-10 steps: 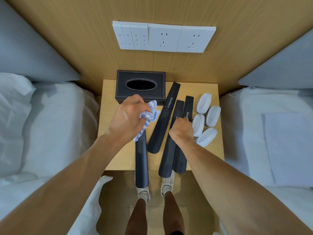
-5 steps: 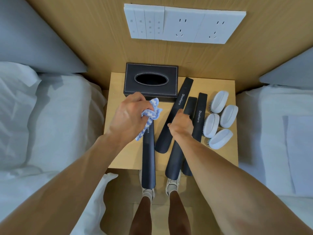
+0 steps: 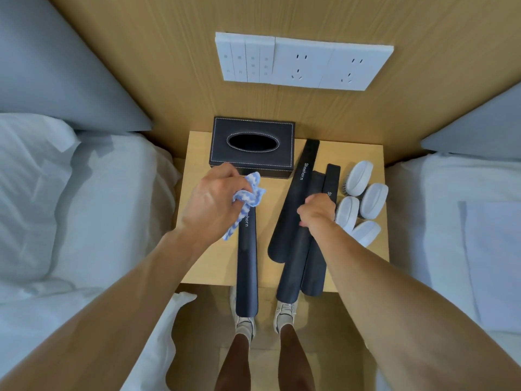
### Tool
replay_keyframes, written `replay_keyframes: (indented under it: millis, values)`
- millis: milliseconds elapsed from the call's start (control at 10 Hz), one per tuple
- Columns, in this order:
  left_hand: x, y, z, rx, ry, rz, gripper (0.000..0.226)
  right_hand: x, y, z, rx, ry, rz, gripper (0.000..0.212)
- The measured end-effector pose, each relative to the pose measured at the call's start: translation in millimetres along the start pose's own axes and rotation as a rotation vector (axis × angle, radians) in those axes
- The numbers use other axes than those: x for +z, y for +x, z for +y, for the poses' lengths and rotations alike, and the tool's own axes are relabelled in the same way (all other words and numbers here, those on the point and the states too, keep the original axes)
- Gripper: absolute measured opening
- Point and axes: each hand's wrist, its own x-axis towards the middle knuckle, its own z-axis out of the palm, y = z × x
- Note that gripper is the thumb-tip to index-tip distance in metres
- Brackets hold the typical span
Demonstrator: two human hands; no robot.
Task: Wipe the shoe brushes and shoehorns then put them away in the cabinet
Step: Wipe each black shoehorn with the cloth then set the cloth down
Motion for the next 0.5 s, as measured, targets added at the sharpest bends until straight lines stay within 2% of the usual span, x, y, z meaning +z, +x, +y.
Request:
replay_keyframes:
  millis: [100,400,500]
  values:
    - [-9.1,0.6,9.6,0.014,0.024,0.009,0.018,-24.1,-12.5,-0.7,0.03,0.153,-0.041,0.028]
    - [-52.1,-1.8,63.1,0.105,0.054,0.074,0.018,-85.5,-74.2,-0.2,-0.026,0.288,-0.072,0.019]
    - [-68.7,-6.7,85.1,0.162,0.044,0.102,0.018,-103.9,-97.9,1.1,-0.066,0.359,-0.048,0.024]
